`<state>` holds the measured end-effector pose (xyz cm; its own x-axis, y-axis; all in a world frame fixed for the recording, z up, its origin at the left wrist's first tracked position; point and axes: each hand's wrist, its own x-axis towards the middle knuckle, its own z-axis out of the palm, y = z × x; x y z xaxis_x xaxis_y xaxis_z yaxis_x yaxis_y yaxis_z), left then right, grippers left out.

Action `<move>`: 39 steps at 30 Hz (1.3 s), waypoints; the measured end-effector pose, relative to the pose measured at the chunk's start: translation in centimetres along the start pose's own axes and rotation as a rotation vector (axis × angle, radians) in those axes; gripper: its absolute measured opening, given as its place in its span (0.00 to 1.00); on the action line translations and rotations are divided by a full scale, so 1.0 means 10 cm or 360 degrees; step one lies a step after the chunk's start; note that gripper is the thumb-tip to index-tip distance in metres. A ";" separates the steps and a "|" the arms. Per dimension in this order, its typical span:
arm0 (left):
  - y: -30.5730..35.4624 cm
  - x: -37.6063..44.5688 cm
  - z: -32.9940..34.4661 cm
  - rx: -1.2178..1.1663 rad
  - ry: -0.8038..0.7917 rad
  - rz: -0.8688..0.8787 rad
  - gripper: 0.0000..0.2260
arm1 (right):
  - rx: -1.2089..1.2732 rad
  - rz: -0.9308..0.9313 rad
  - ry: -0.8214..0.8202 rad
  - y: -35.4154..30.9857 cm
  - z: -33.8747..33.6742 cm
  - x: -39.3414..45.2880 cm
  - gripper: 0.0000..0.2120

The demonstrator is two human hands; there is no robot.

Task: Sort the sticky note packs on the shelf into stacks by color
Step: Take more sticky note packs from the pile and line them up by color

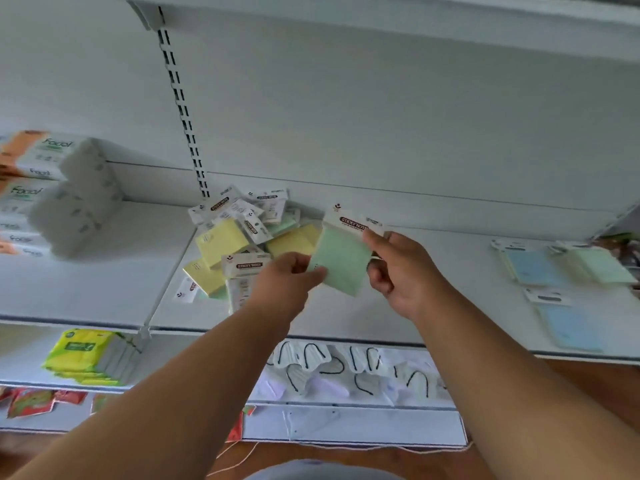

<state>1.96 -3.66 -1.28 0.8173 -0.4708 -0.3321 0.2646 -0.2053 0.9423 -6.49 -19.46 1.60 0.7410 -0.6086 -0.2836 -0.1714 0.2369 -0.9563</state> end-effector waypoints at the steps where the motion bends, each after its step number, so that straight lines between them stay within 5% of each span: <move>1: 0.00 -0.01 0.16 -0.0037 -0.0054 -0.0033 0.06 | -0.0029 0.0008 0.0043 0.02 -0.15 -0.02 0.09; 8: 0.05 -0.11 1.49 0.0530 -0.0439 0.0063 0.03 | -0.0727 -0.0187 0.0566 0.07 -1.53 -0.04 0.03; 12: 0.09 -0.17 2.49 0.0734 -0.0488 0.0196 0.02 | -0.1280 -0.0265 0.0813 0.02 -2.50 0.02 0.10; 20: 0.22 -0.21 4.59 0.1081 -0.0367 0.0328 0.13 | -0.1695 -0.0228 0.0787 -0.42 -4.35 0.42 0.11; 22: 0.27 -0.12 4.95 0.1119 -0.0291 0.0364 0.09 | -0.1757 -0.0219 0.0756 -0.53 -4.61 0.61 0.12; 27: 0.26 0.10 5.36 0.1236 -0.0024 0.0372 0.13 | -0.1879 -0.0231 0.0627 -0.62 -4.83 0.99 0.13; 35: 0.24 0.19 5.46 0.1316 0.0037 0.0312 0.10 | -0.2061 -0.0300 0.0675 -0.60 -4.86 1.07 0.21; 39: 0.22 0.11 5.23 0.1229 0.0110 0.0337 0.12 | -0.1986 -0.0545 0.0545 -0.60 -4.66 0.96 0.15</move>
<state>-23.38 -49.49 -1.86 0.8469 -0.5174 -0.1224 -0.3078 -0.6649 0.6805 -28.62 -61.98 1.28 0.6981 -0.6993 0.1541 -0.6212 -0.6985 -0.3553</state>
